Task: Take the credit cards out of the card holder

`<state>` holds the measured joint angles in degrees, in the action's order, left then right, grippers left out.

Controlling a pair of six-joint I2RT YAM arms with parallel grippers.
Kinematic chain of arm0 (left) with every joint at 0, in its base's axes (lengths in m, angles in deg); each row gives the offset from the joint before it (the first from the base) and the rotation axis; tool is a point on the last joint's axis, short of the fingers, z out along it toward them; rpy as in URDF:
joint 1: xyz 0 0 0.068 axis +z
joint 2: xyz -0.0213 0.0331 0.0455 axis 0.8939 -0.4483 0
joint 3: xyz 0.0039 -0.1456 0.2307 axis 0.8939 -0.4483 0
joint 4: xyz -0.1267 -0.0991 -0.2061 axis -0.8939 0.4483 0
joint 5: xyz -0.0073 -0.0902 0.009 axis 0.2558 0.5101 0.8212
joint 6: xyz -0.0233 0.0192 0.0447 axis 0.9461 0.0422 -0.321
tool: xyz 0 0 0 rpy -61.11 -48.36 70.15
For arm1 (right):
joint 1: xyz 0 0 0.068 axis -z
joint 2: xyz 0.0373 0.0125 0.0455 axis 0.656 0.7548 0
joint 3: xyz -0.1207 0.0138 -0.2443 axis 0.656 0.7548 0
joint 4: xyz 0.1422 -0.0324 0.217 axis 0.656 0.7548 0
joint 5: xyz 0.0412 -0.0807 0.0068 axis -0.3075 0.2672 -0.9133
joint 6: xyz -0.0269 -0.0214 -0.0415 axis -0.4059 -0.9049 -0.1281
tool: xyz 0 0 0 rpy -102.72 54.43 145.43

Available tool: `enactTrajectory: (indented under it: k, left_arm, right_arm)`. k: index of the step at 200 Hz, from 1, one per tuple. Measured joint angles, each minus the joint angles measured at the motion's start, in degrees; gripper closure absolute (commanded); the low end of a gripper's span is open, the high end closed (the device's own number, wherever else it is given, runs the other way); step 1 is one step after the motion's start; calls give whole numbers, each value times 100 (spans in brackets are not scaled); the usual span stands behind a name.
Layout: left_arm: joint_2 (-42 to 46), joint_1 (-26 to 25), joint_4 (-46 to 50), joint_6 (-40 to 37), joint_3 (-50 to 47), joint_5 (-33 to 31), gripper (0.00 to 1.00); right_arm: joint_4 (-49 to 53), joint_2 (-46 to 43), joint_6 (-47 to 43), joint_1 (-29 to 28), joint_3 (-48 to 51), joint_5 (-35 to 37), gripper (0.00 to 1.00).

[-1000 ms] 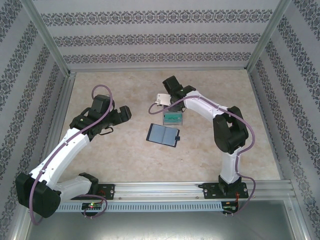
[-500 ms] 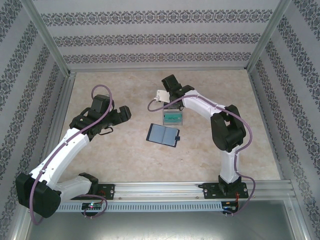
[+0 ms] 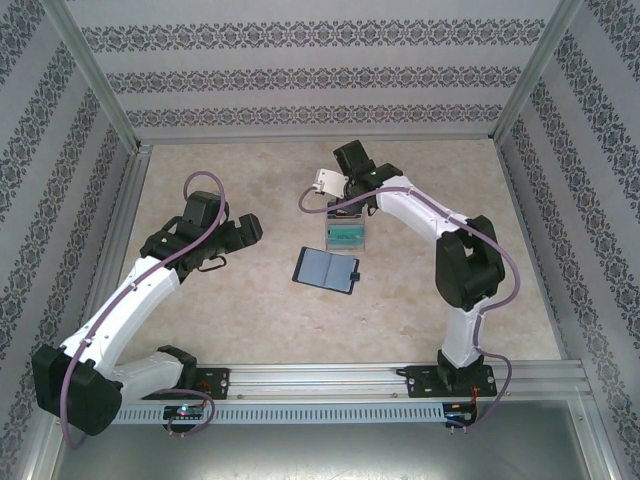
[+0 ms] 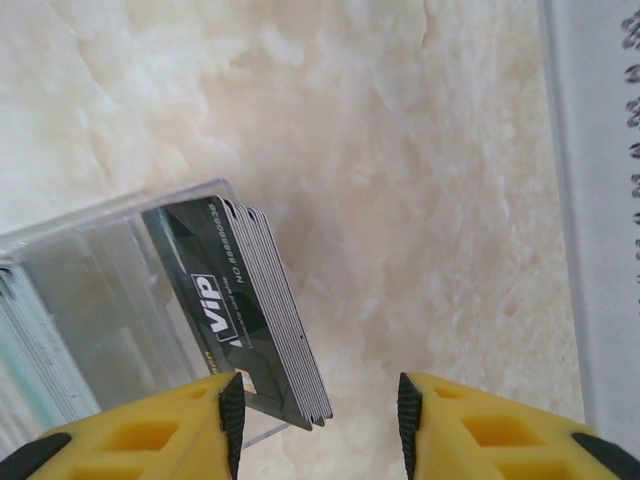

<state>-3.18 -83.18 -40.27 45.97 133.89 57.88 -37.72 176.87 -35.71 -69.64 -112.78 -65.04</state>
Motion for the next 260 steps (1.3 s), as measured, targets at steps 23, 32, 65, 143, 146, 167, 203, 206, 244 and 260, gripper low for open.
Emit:
enactTrajectory:
  k: [23,32,65,143,146,167,203,206,244,260]
  left_arm:
    - [-2,7,-2,0,0,33,1]
    - [-11,7,-2,0,0,42,1]
    - [-101,7,-2,-2,0,33,1]
    - [-321,9,-310,-205,-151,-1097,1]
    - [-315,9,-352,-223,-181,-1156,1]
    - [-284,35,-697,-527,-455,-1786,1]
    - [-332,297,-1585,-1261,-1281,-2658,1]
    - [-350,337,-1633,-1314,-1329,-2680,1]
    - [-826,1029,-2776,-1928,-1823,-2667,1]
    - [-1038,1263,-3403,-2177,-1930,-2562,1]
  right_arm:
    - [0,-50,120,-11,15,-120,45]
    - [-11,-50,221,-11,61,-164,42]
    - [-201,-313,656,4,581,-295,2]
    - [-1937,-2970,2852,269,3156,-155,2]
    - [-2013,-3062,2944,286,3268,-149,2]
    - [-2538,-3845,3738,518,4205,127,2]
    - [-3571,-5130,5056,1147,6022,719,2]
    - [-3633,-5184,5112,1198,6124,756,2]
    - [-4168,-5206,5674,1725,6669,1314,2]
    - [-4710,-4903,5670,1921,6669,1456,2]
